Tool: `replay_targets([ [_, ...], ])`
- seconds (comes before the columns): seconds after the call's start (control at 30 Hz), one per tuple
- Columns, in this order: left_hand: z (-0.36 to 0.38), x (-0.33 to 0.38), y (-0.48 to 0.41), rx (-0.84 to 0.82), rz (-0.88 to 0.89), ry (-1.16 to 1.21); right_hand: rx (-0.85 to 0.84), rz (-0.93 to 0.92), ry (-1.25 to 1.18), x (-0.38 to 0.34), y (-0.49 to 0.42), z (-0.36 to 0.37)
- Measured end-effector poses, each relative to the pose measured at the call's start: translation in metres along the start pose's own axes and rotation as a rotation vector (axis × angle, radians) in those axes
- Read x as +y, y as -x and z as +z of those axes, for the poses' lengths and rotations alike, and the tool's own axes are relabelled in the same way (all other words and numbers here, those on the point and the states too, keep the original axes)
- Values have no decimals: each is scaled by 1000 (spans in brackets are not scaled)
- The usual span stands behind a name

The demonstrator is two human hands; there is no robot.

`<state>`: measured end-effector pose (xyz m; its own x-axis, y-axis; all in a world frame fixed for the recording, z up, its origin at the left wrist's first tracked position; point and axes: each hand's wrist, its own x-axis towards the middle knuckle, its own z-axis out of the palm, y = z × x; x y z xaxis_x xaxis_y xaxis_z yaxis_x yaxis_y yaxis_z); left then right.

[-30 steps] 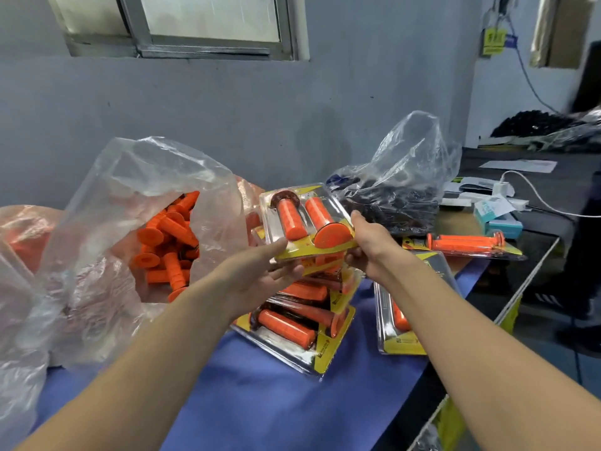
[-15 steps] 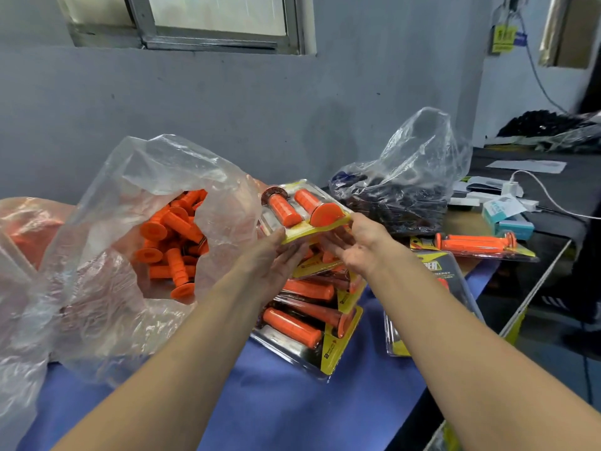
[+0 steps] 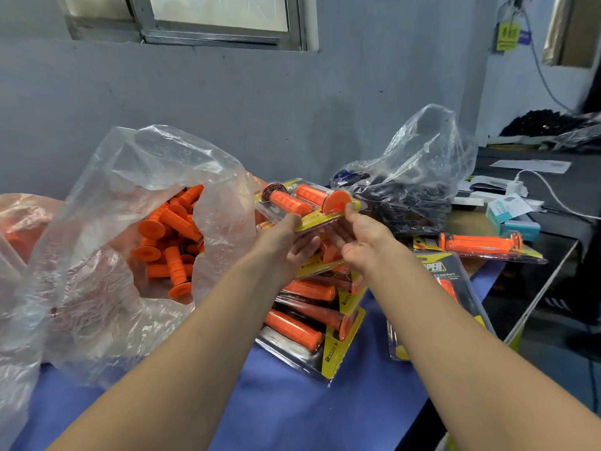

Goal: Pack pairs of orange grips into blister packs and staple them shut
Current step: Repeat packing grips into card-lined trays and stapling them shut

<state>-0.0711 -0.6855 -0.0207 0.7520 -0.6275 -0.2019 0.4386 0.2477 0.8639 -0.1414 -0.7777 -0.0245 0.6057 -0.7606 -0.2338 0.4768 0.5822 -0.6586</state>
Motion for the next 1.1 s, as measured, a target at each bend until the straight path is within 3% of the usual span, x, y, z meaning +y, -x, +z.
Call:
replay_targets([
  [0.4, 3, 16, -30, 63, -67, -336, 67, -83, -52, 3, 6, 3],
  [0.5, 10, 20, -34, 40, -103, -400, 139, -117, 72, 9, 17, 9],
  [0.6, 13, 19, -32, 2, -128, -372, 213, -145, 223, 24, 26, 12],
  [0.87, -14, 14, 11, -29, -95, -219, 182, -87, 267, 68, 51, 25],
  [1.1, -23, 14, 37, -42, -69, -370, 174, -58, 306, 77, 70, 25],
])
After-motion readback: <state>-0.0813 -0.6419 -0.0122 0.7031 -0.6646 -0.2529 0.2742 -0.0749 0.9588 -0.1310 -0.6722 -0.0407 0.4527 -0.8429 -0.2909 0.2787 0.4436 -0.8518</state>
